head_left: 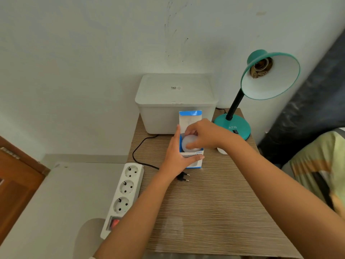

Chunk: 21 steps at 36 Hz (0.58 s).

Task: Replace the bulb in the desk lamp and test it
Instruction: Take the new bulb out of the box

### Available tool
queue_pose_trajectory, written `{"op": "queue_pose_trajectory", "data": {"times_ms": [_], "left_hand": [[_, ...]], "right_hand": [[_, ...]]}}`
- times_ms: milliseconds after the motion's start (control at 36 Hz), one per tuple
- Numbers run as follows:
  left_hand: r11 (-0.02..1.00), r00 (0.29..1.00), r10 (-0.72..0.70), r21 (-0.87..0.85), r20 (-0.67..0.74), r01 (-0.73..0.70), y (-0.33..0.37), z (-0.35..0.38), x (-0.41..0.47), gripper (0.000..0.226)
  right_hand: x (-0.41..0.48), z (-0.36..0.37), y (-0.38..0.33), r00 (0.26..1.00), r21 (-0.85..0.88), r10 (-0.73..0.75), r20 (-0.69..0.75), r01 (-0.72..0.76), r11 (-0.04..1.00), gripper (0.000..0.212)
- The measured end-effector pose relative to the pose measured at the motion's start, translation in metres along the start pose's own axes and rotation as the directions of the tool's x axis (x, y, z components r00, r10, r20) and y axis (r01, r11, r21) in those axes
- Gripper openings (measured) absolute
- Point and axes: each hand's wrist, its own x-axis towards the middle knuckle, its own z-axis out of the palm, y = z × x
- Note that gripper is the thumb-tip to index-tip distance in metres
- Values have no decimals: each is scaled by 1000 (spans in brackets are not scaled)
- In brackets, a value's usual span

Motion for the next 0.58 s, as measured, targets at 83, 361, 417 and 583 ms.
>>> {"op": "queue_pose_trajectory", "data": {"times_ms": [83, 361, 417, 583], "left_hand": [[1000, 1000, -3, -3, -3, 3, 0, 0, 0, 119], [1000, 1000, -15, 11, 4, 15, 3, 2, -2, 122], [1000, 1000, -3, 5, 4, 3, 3, 3, -1, 122], [1000, 1000, 12, 11, -4, -12, 2, 5, -1, 119]], "right_hand": [[-5, 3, 4, 999, 23, -37, -35, 38, 999, 37], [-21, 11, 2, 987, 47, -16, -161, 24, 999, 41], [-25, 13, 2, 984, 48, -9, -177, 17, 999, 35], [-39, 20, 2, 984, 21, -4, -179, 8, 1000, 38]]}}
